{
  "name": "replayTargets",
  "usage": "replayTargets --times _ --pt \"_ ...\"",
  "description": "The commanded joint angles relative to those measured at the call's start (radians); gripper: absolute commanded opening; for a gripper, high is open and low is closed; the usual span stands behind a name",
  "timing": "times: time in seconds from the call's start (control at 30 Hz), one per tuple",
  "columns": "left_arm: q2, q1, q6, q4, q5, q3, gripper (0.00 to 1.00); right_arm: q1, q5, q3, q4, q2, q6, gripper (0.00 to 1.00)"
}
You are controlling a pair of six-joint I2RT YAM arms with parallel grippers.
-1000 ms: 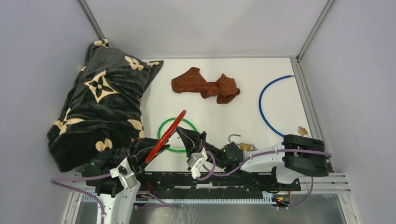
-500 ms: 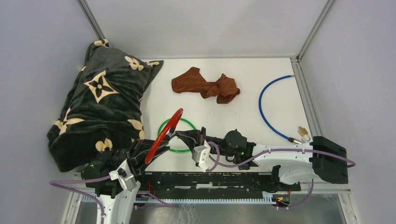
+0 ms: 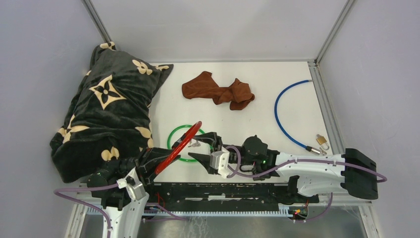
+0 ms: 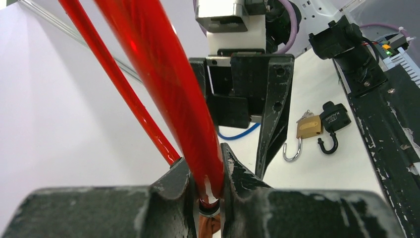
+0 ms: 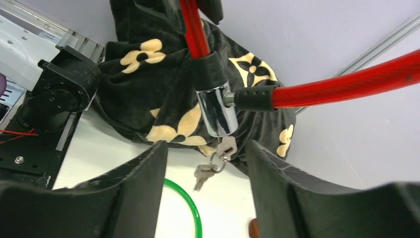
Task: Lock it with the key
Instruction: Lock the lock.
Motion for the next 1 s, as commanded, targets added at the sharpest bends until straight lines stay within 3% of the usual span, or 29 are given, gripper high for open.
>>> replayTargets --times 0.0,0.2,0.53,0.63,0.77,0.83,0.97 --pt "-0.005 0.007 -0.024 0.021 -0.048 0.004 0.02 -0.017 0.004 0.006 -0.086 -0.067 0.056 0.71" --pt "-0.002 0.007 -0.022 0.022 -0.045 0.004 0.02 -0.082 -0.084 0.097 -0.138 -0.068 0.257 0.9" --pt "-0.009 0.008 -0.03 0.022 -0.045 0.011 0.02 -0.102 -0.145 0.212 -0.033 0.003 0.494 0.81" --pt "-0.013 0.008 -0.034 0.022 -0.045 0.013 0.02 -0.111 -0.139 0.229 -0.027 0.013 0.528 0.66" --pt "-0.014 0.007 -0.038 0.022 -0.043 0.01 0.02 -0.136 -0.129 0.225 0.023 0.011 0.595 0.3" --pt "-0.015 0.007 -0.037 0.022 -0.044 0.011 0.02 -0.147 -0.129 0.233 0.024 0.011 0.619 0.17" --pt "-0.017 0.007 -0.007 0.022 -0.046 0.011 0.02 -0.149 -0.164 0.247 0.005 0.032 0.619 0.04"
